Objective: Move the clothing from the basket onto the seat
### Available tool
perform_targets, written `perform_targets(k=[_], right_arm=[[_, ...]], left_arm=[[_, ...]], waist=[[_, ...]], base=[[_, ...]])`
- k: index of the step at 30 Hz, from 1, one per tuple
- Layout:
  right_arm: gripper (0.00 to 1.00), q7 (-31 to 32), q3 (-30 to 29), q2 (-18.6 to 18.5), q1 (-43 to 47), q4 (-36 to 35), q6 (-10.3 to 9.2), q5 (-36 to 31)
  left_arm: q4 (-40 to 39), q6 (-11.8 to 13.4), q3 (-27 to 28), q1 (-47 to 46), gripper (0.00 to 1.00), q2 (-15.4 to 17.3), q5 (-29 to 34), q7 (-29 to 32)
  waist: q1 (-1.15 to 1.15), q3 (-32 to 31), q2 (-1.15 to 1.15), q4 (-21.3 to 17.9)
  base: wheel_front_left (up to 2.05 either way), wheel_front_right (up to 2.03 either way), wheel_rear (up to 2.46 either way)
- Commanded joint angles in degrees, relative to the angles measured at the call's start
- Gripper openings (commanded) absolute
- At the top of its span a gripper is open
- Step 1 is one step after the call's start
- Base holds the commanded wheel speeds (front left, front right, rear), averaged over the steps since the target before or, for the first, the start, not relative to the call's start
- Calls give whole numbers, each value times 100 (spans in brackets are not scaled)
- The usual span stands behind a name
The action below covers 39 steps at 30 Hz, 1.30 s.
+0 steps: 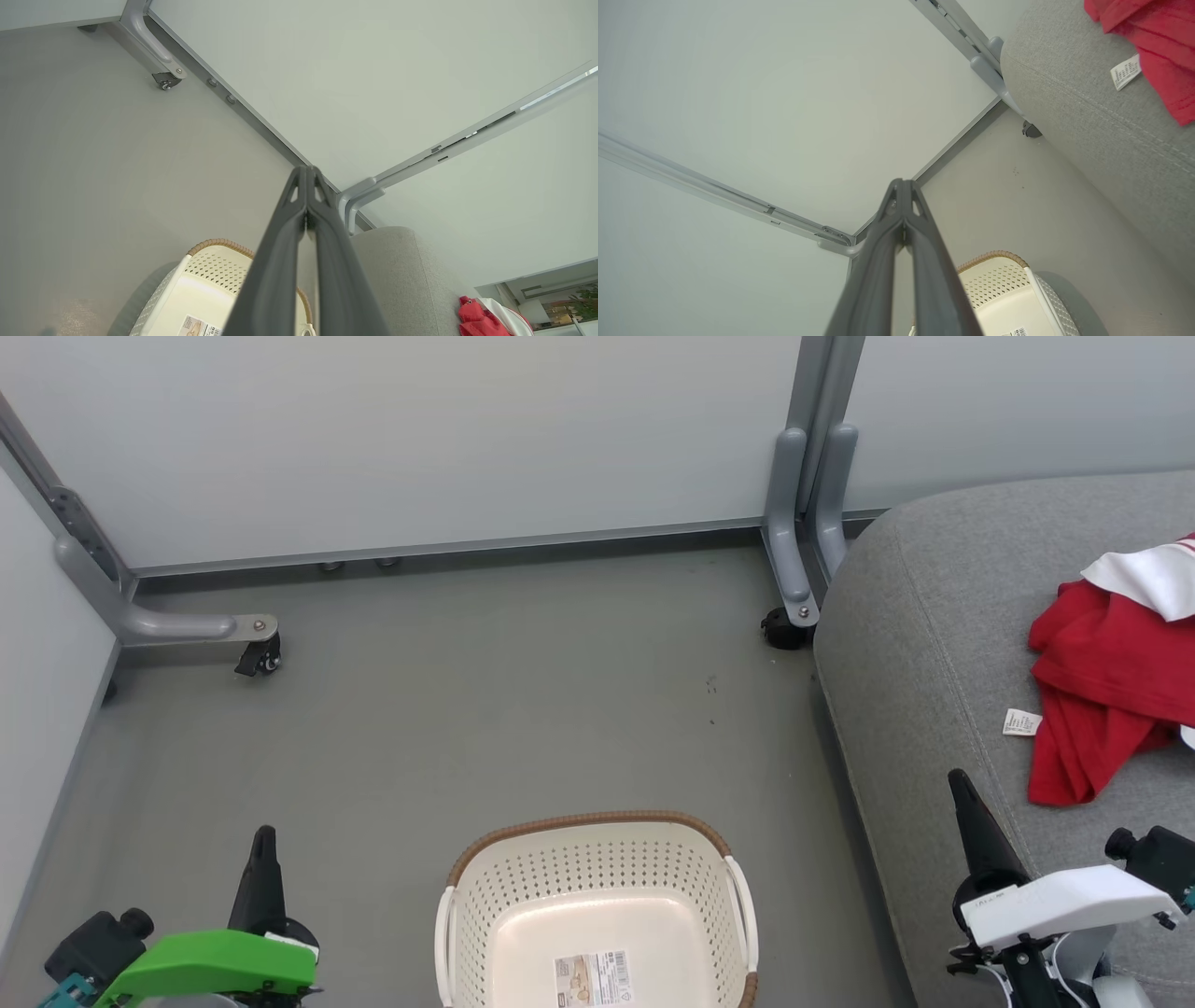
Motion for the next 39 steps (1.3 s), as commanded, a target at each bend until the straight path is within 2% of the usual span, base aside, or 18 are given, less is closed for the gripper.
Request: perform_targets(k=[1, 39], right_arm=[[0, 24, -26, -41, -162, -10, 2, 196], [0, 285, -231, 6, -559, 535, 1, 2411]], left_arm=[[-68, -33, 47, -161, 0, -9, -197, 41], [-51, -188, 314, -440, 0, -61, -2324, 613]], waist=[[0, 1, 0, 0], [0, 13, 0, 9]], base=[[0, 0, 0], [0, 0, 0]])
